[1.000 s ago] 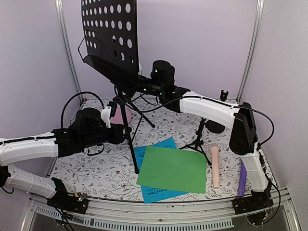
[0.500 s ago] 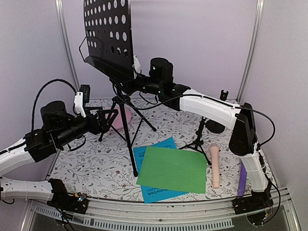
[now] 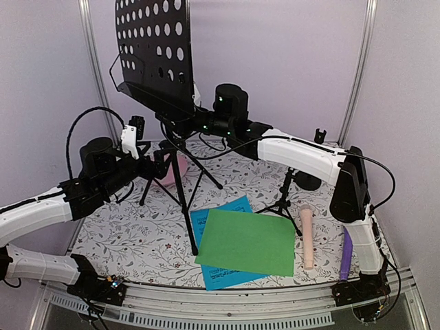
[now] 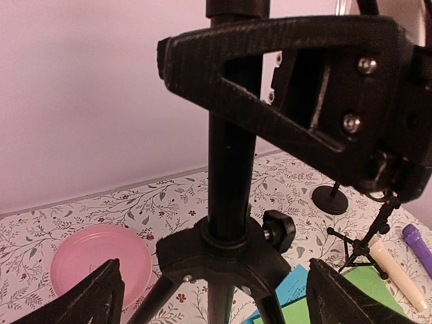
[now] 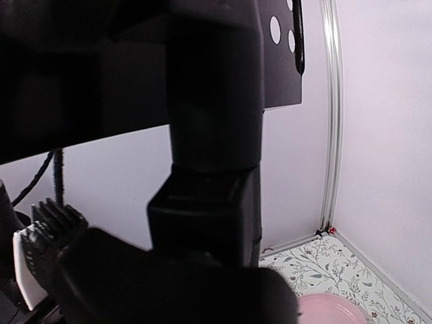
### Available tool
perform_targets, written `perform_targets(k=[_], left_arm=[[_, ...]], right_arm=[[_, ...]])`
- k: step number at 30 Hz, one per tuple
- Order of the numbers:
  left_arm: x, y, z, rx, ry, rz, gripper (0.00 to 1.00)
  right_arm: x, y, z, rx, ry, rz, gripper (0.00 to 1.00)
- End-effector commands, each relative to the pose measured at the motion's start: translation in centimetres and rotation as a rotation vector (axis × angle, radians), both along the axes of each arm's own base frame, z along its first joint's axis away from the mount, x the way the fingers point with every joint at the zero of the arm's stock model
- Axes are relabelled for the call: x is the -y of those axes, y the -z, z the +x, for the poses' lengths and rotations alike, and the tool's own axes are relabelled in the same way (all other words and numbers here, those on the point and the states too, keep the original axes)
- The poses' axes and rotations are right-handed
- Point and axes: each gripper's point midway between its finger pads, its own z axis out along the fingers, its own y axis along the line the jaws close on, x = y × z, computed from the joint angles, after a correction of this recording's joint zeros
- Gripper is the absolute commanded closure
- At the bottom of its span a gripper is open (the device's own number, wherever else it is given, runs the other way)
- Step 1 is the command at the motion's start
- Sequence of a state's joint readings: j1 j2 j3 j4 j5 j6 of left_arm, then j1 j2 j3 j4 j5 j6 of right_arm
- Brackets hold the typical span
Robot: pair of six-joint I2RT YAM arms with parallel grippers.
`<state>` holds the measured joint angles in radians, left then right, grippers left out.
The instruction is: Pack up the instrument practice props
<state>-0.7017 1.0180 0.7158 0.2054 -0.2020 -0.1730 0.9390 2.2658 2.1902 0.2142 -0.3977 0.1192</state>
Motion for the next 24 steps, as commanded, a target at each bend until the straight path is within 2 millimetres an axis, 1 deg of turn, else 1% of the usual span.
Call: perform_targets(k=[1, 4, 7, 8, 11, 14, 16, 18, 21, 24], left_arm=[[1.0, -3.3, 1.5, 0.085, 0.075, -0.062, 0.07], [1.4, -3.9, 1.8, 0.103, 0.126, -0.112, 0.12], [2.9, -4.0, 1.2, 0.106, 0.235, -0.110, 0.14], [3.3, -3.8, 1.1, 0.101, 0.259, -0.107, 0.15], [3.2, -2.9, 1.5, 0.077, 0.262, -0.098, 0.21], [3.0, -1.5, 2.0, 0.046, 0.233, -0.081, 0.22], [2.6, -0.6, 2.4, 0.018, 0.209, -0.068, 0.28], [2.4, 0.1, 2.5, -0.002, 0.197, -0.056, 0.37], [2.1, 0.6, 2.2, -0.013, 0.193, -0.040, 0.51], [2.2, 1.4, 1.4, -0.029, 0.217, -0.014, 0.51]], right_arm=[[3.3, -11.4, -5.3, 0.119, -0.082, 0.242, 1.00], [3.3, -11.7, -5.3, 0.124, -0.075, 0.256, 1.00], [3.4, -12.3, -5.2, 0.127, -0.070, 0.271, 1.00], [3.4, -12.5, -5.1, 0.128, -0.069, 0.275, 1.00], [3.7, -13.4, -5.1, 0.140, -0.056, 0.291, 1.00], [4.1, -14.3, -5.4, 0.148, -0.057, 0.311, 1.00], [4.4, -15.1, -5.6, 0.153, -0.059, 0.328, 1.00], [4.9, -16.0, -5.8, 0.160, -0.052, 0.345, 1.00], [5.8, -17.5, -6.1, 0.179, -0.037, 0.372, 1.00], [6.6, -18.9, -6.4, 0.197, -0.025, 0.402, 1.00]])
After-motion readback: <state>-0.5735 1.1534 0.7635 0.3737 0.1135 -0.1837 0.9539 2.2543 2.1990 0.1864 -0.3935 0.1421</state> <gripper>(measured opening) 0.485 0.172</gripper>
